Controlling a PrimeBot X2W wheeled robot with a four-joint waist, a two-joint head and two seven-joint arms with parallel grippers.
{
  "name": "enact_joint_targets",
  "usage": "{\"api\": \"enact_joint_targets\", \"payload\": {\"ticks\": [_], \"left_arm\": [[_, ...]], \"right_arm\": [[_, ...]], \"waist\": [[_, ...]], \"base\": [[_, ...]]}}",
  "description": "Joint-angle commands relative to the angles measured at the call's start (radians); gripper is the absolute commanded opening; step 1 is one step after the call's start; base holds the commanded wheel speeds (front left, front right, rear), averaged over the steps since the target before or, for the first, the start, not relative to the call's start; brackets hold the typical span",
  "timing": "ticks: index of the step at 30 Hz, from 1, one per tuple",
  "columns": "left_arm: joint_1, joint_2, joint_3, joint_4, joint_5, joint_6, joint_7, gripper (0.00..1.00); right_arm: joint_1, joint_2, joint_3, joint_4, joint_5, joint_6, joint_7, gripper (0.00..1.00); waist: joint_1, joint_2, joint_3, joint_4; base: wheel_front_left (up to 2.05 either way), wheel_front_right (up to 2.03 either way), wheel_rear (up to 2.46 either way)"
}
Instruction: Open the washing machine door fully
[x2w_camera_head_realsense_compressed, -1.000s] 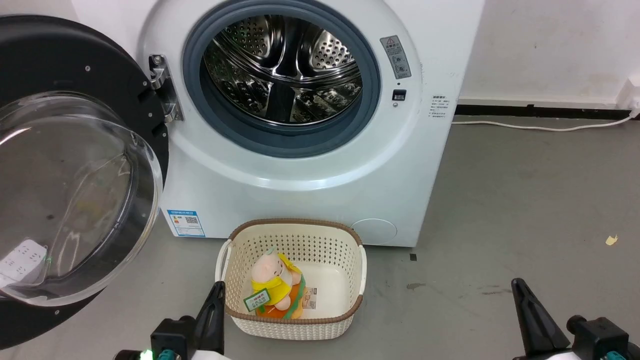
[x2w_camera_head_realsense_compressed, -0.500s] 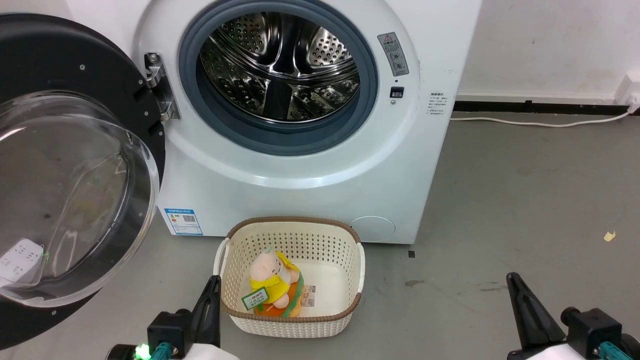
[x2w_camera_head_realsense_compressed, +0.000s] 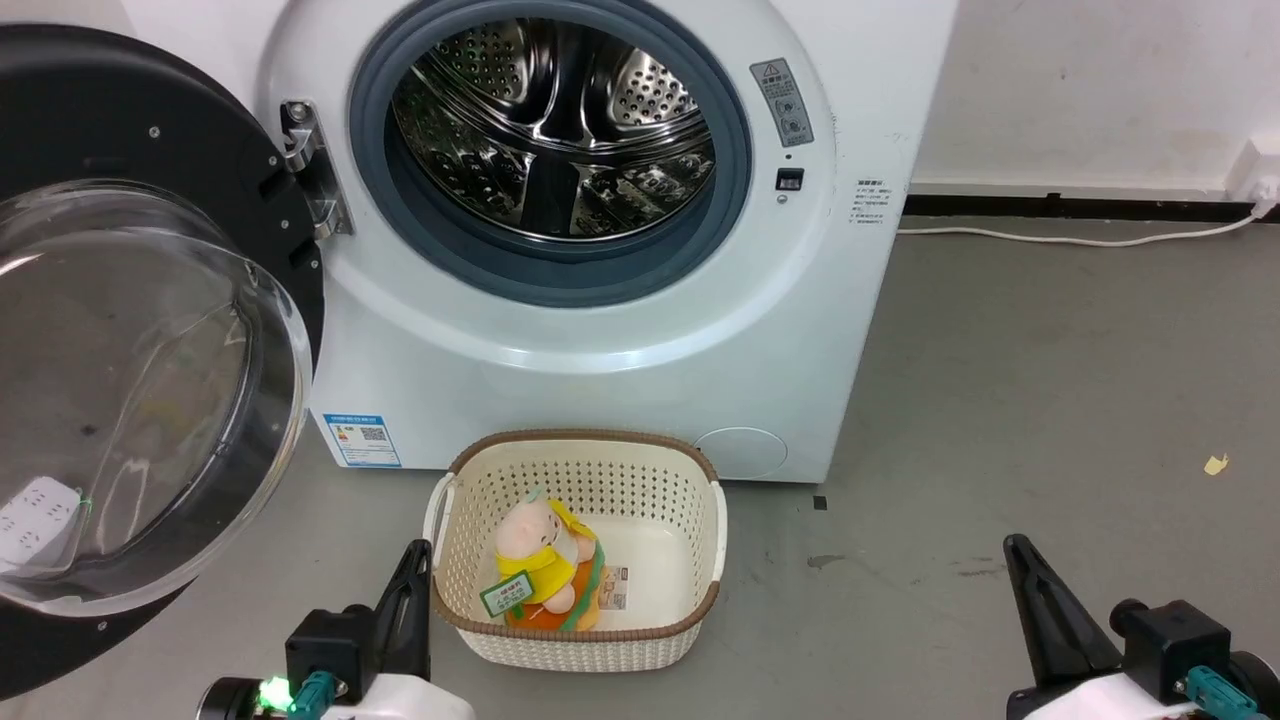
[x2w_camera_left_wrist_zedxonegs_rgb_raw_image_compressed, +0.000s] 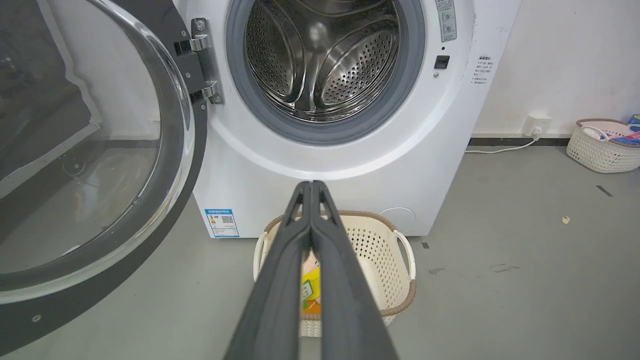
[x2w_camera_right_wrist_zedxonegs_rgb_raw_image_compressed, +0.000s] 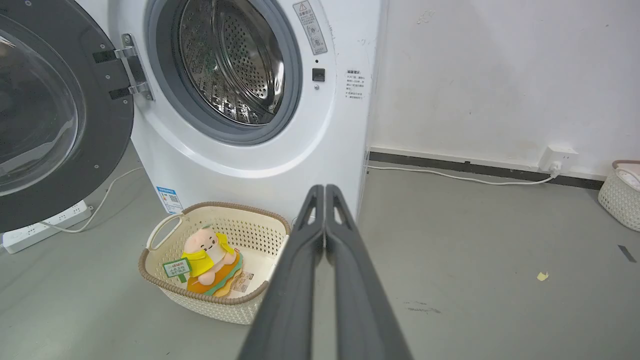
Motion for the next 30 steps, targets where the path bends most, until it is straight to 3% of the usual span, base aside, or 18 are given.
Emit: {"api": "enact_joint_targets", "payload": {"ticks": [1,30], "left_arm": [[-0.013,-0.005,0.006,-0.009,0.012,-0.004,0.006,0.00],[-0.028,-0.016,0.047,-0.048,0.053,-0.015,0.065,0.00]], "right_arm": [[-0.015,0.001,0.004,-0.006,-0.009,0.000,0.006,0.00],[-0.047,0.001,0.025,-0.019,-0.031,0.001,0.065,0.00]], "waist": [[-0.0001,-0.0001,0.001,0.000],[-0.0001,-0.0001,0.015,-0.012]], "base": [[0.00,0.00,0.00],[0.00,0.00,0.00]]}}
